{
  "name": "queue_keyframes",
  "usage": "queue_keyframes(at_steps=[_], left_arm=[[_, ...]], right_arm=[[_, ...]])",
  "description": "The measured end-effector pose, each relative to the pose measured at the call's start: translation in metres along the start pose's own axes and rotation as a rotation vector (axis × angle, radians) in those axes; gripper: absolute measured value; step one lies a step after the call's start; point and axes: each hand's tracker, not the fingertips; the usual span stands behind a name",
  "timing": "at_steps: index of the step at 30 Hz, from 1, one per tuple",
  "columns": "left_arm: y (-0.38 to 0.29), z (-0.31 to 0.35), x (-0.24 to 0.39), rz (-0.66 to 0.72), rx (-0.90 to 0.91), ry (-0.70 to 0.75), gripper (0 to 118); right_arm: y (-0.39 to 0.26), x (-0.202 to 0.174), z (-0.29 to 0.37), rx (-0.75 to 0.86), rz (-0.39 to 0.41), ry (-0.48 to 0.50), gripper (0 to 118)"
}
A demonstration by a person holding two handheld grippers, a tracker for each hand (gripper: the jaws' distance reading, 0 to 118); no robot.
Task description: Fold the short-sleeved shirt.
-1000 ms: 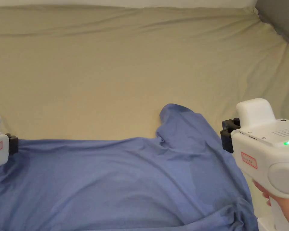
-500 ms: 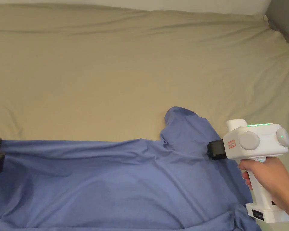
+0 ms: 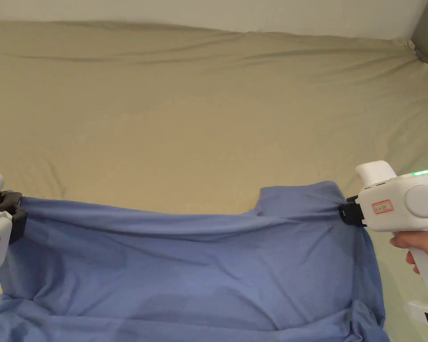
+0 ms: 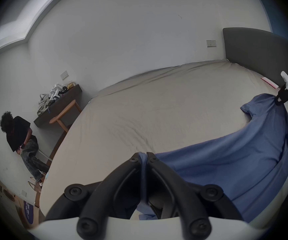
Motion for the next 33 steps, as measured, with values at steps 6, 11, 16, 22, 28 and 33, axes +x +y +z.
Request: queue_keyframes(at_steps=[6,11,16,22,28,33], left_arm=[[-0.013,0.042,-0.001,-0.07,-0.022,-0.006,2],[-0.047,0.065,-0.005,-0.081,-0.086,-0.021,2],[-0.088,0.075,-0.002,-0.121,-0.18,-0.051,2],[-0.134,0.062,0.003,-0.185,-0.327,-0.092,2],[-0.155,0.048,0.002,-0.231,-0.389,-0.142,2],[-0.173,0.024,0.012,-0.29,-0.483,-0.182,2]], right_arm=[[-0.034,-0.01,0.072,-0.025,0.107,0.041,3],[-0.081,-0.028,0.103,-0.093,0.184,0.071,3],[-0.131,-0.042,0.091,-0.216,0.205,0.11,3],[-0.172,-0.05,0.064,-0.316,0.253,0.113,3],[-0.18,-0.036,0.041,-0.37,0.213,0.13,3],[-0.182,-0.036,0.014,-0.421,0.181,0.119,3]])
